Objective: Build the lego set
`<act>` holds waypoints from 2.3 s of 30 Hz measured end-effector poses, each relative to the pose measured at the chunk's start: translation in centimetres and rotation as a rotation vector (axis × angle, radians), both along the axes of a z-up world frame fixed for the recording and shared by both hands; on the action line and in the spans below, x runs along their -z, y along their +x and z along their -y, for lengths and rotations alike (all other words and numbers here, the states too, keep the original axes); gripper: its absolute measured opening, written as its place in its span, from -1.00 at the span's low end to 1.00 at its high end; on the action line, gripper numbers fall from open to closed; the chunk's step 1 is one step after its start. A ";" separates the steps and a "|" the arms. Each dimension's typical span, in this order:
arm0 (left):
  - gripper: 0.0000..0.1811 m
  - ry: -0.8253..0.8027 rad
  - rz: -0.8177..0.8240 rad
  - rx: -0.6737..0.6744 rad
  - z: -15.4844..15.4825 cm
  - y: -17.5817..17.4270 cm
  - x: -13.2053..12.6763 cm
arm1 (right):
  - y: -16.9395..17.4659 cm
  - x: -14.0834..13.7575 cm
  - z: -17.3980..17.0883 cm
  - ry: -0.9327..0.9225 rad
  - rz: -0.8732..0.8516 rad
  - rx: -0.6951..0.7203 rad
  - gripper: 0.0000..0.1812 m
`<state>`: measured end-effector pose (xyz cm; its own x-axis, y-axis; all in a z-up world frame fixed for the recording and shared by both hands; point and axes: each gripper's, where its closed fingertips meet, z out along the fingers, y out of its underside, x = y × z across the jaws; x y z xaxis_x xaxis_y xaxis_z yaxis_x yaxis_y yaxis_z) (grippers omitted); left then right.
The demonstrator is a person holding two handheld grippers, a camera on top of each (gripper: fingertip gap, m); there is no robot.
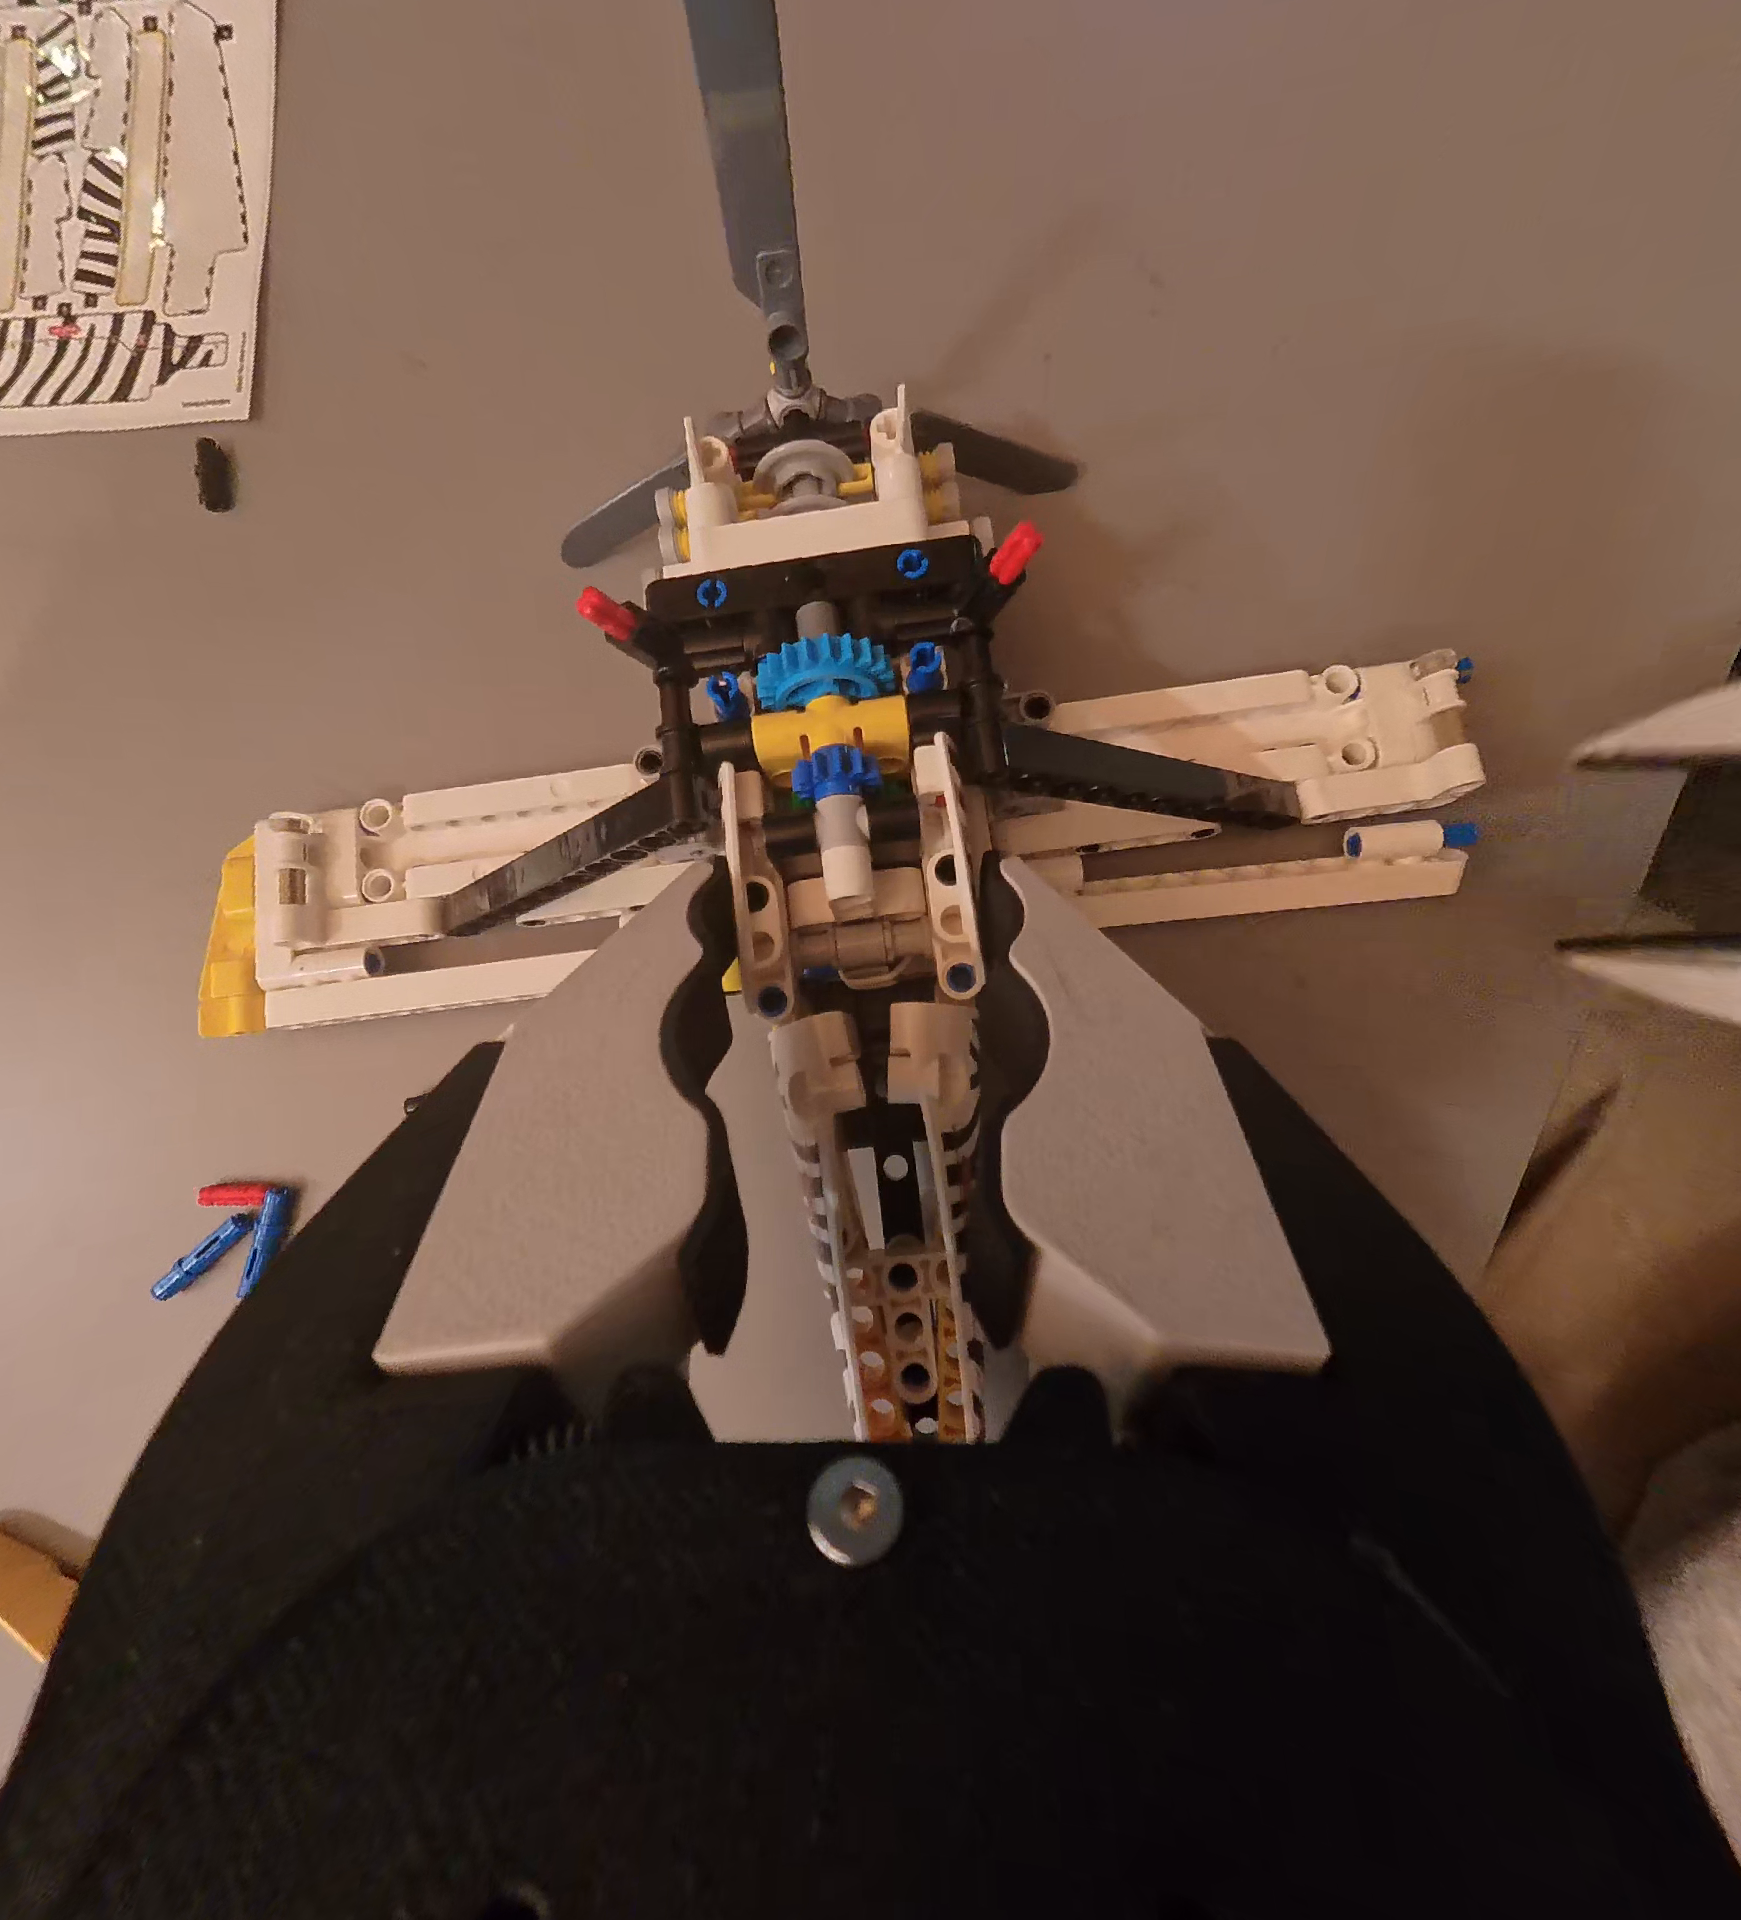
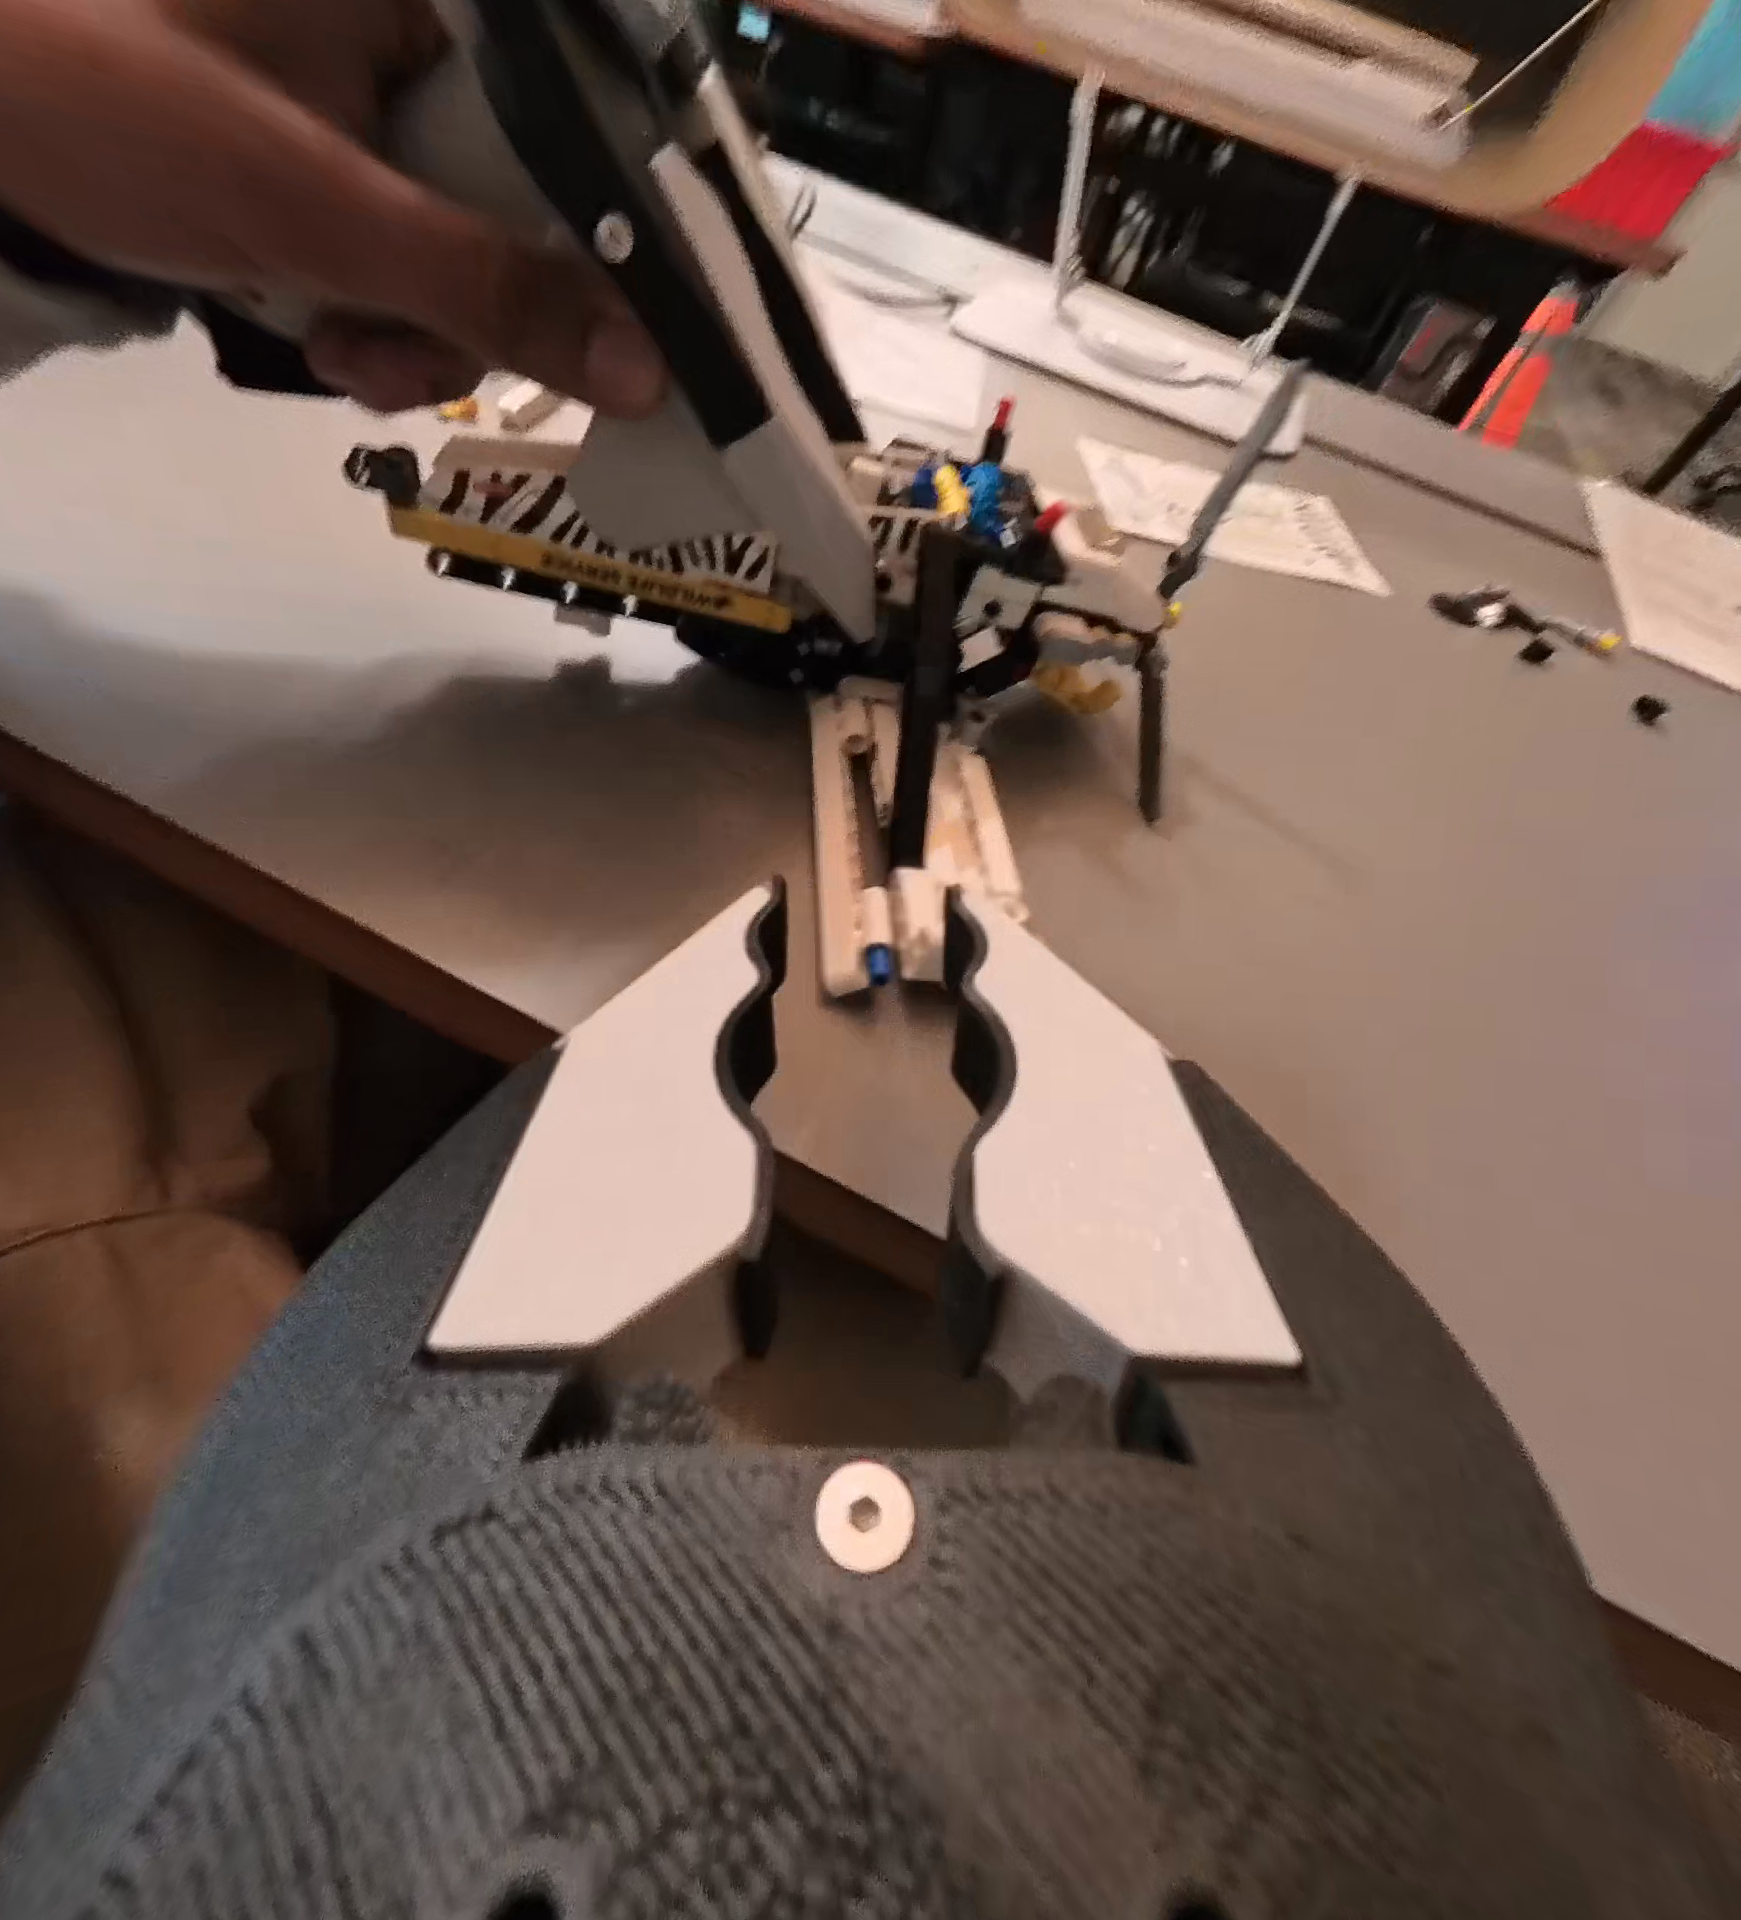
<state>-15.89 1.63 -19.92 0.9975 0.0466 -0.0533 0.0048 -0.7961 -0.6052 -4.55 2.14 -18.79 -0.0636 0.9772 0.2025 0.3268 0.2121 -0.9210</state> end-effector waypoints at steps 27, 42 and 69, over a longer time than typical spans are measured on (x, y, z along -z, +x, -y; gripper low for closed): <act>-0.47 0.010 -0.006 0.004 -0.1 -0.1 0.1 | -1.3 3.0 0.8 0.402 0.246 -0.074 -0.96; -0.47 0.016 -0.001 0.004 -0.1 -0.1 0.1 | -2.6 3.1 0.5 0.384 0.344 -0.061 -0.92; -0.47 0.025 0.000 0.009 -0.2 -0.1 0.1 | -2.8 -0.1 0.9 0.081 0.119 -0.085 -0.73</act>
